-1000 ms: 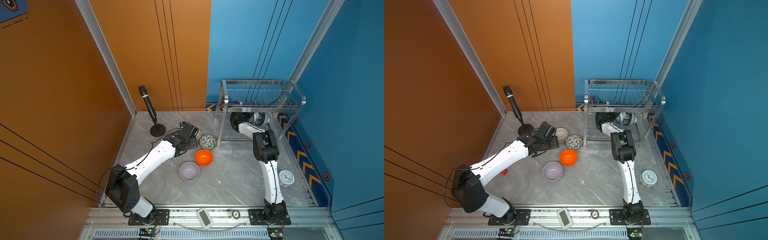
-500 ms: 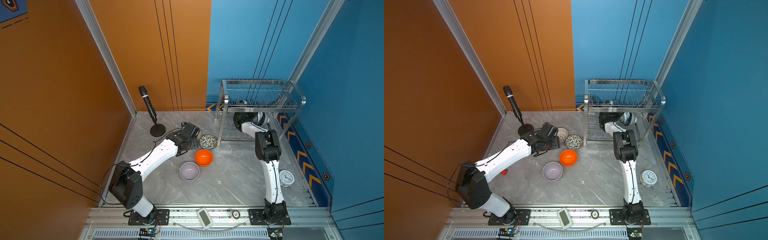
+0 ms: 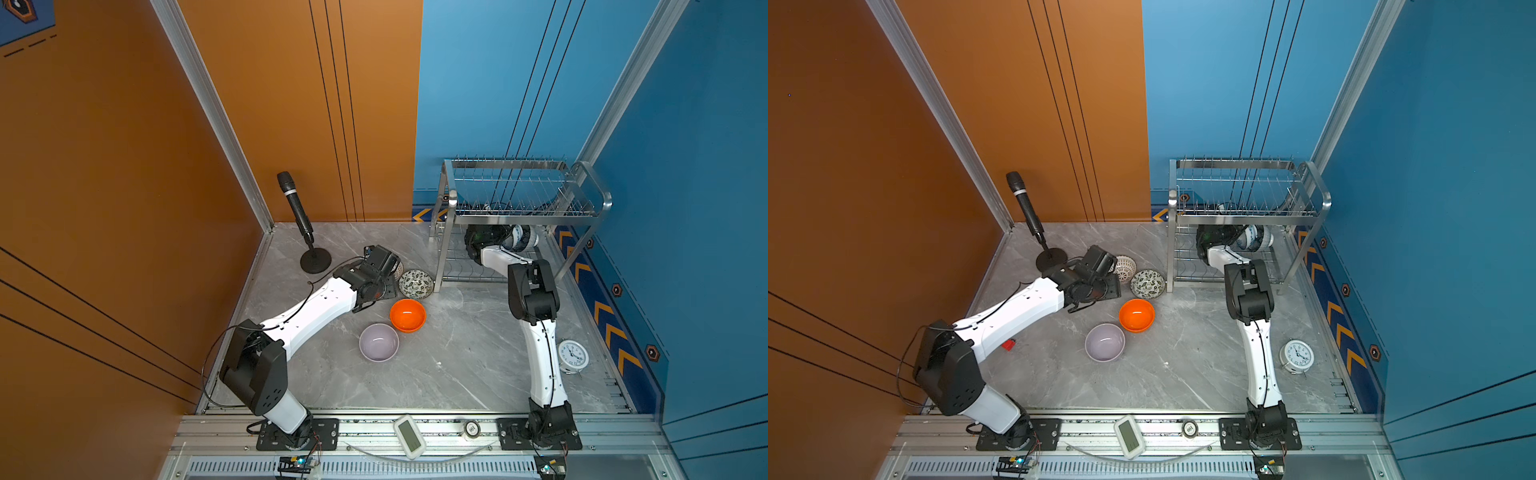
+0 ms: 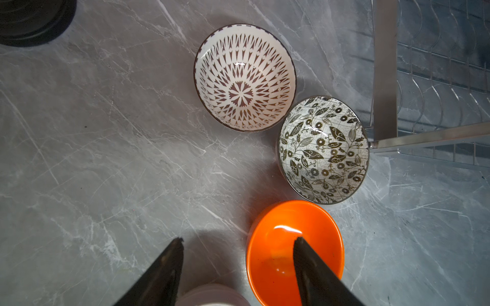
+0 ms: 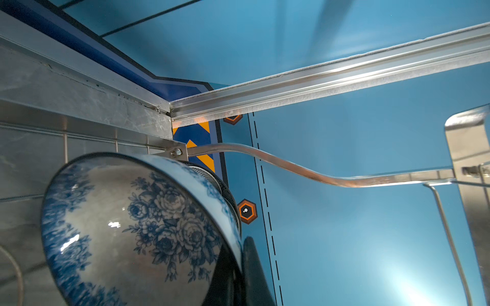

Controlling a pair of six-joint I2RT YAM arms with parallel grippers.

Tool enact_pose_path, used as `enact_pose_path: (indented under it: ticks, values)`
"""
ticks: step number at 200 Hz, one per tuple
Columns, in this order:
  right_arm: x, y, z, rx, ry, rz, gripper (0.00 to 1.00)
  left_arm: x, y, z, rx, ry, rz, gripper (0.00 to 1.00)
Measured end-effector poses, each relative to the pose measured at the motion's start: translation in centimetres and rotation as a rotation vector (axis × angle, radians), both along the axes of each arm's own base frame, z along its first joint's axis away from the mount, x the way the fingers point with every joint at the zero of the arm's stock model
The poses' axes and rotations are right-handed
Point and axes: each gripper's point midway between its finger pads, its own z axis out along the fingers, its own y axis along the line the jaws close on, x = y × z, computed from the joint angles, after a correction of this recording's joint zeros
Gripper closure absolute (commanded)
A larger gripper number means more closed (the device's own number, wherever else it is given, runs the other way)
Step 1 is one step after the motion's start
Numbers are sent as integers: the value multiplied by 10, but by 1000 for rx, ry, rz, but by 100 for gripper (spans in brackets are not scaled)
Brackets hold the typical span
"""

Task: Load bowls into a dish rack
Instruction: Place the bowl in the dish rack.

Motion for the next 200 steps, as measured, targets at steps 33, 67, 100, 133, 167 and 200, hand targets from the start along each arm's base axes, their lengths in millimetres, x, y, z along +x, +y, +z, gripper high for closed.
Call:
enact_pose_path:
  ticks: [33,67,100,133,167,200]
  values:
    - [0,2,-2,7,-7,1,100,1,2,0,-2,2,4,33]
    - [-1,6,-5,14,-4,5,100,3,1,1,-6,-2,6,33]
    - [-2,14,-10,24,6,15,100,5,2,0,-6,5,10,33]
    - [-1,16,-10,29,6,15,100,6,2,-2,-3,7,6,33]
    - [-1,16,-10,30,8,14,91,6,4,-2,-5,9,8,33]
    - [-3,15,-12,25,21,6,86,7,6,-2,-4,9,7,33]
